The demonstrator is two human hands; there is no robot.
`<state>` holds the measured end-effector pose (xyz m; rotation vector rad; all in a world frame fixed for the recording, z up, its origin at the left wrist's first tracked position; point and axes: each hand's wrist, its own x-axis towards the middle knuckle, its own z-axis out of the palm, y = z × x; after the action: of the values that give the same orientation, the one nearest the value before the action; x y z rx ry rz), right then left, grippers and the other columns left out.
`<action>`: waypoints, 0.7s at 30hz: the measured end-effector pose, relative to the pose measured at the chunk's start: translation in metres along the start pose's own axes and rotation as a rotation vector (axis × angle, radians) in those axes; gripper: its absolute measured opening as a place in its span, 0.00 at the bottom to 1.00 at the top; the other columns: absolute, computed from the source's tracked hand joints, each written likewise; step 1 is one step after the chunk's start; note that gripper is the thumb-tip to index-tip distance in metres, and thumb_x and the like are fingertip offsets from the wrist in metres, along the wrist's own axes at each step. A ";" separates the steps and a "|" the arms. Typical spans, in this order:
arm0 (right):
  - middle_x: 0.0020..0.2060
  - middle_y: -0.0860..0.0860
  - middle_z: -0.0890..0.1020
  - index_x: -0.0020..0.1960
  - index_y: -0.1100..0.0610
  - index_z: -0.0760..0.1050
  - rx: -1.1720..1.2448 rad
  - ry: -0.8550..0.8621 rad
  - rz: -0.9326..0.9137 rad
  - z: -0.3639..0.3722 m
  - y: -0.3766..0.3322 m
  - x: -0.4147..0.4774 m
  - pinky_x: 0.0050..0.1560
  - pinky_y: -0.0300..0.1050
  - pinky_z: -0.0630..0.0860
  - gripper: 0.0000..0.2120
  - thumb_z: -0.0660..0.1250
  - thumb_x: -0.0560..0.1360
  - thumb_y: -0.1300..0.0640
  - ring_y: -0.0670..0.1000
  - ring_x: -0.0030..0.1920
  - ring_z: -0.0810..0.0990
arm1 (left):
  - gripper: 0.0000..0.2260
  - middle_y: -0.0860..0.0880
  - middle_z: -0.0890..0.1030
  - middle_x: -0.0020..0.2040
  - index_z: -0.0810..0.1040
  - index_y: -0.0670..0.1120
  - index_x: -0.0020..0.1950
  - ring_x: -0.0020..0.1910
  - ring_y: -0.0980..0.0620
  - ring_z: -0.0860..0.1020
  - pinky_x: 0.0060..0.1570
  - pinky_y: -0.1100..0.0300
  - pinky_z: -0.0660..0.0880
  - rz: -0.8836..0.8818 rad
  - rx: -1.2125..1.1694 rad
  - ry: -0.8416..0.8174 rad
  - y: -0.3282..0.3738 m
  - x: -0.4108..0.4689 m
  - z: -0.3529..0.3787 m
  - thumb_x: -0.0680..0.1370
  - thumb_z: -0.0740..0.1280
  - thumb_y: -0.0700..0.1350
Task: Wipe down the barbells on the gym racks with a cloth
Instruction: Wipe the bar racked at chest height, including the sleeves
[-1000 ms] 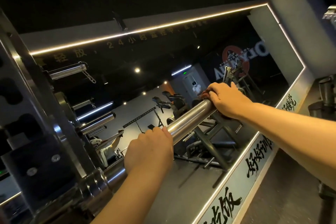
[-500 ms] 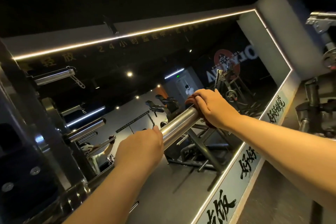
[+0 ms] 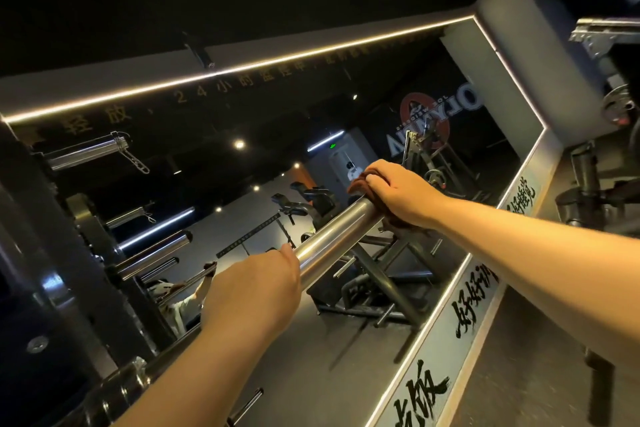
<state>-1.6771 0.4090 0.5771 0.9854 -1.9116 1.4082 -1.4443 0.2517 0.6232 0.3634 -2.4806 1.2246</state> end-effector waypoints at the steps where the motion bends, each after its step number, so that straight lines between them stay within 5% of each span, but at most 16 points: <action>1: 0.51 0.46 0.77 0.58 0.50 0.74 -0.012 0.017 -0.023 0.002 0.002 -0.004 0.73 0.56 0.66 0.10 0.54 0.87 0.51 0.44 0.53 0.74 | 0.13 0.51 0.63 0.36 0.62 0.44 0.71 0.30 0.56 0.64 0.33 0.61 0.66 0.001 0.012 -0.002 0.000 0.000 0.001 0.86 0.53 0.42; 7: 0.60 0.42 0.74 0.68 0.44 0.71 0.063 0.239 -0.249 0.026 0.015 -0.055 0.67 0.47 0.67 0.14 0.57 0.84 0.52 0.44 0.62 0.71 | 0.13 0.51 0.69 0.38 0.63 0.45 0.71 0.34 0.52 0.71 0.34 0.58 0.71 -0.020 -0.107 0.088 0.004 0.001 0.008 0.87 0.51 0.43; 11: 0.55 0.44 0.76 0.61 0.47 0.76 -0.008 0.169 -0.138 0.031 -0.013 -0.039 0.64 0.51 0.71 0.13 0.55 0.84 0.46 0.47 0.58 0.72 | 0.14 0.48 0.77 0.38 0.72 0.45 0.59 0.36 0.47 0.79 0.41 0.48 0.81 -0.101 -0.228 0.083 0.001 0.002 0.005 0.87 0.48 0.46; 18: 0.58 0.45 0.78 0.67 0.50 0.75 -0.075 0.005 -0.295 0.030 -0.029 -0.048 0.63 0.37 0.67 0.14 0.56 0.86 0.48 0.45 0.60 0.73 | 0.20 0.48 0.77 0.36 0.74 0.44 0.57 0.34 0.47 0.79 0.40 0.48 0.81 -0.121 -0.262 0.090 0.004 0.000 0.008 0.87 0.44 0.51; 21: 0.54 0.47 0.79 0.61 0.51 0.76 -0.072 0.157 -0.070 0.019 -0.016 -0.034 0.75 0.50 0.62 0.13 0.54 0.87 0.51 0.50 0.60 0.76 | 0.16 0.49 0.72 0.35 0.71 0.44 0.58 0.30 0.50 0.73 0.28 0.54 0.71 -0.094 -0.207 0.122 0.004 -0.002 0.009 0.87 0.45 0.48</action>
<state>-1.6451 0.3956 0.5530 0.8725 -1.7837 1.3272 -1.4453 0.2475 0.6144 0.3357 -2.4264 0.9152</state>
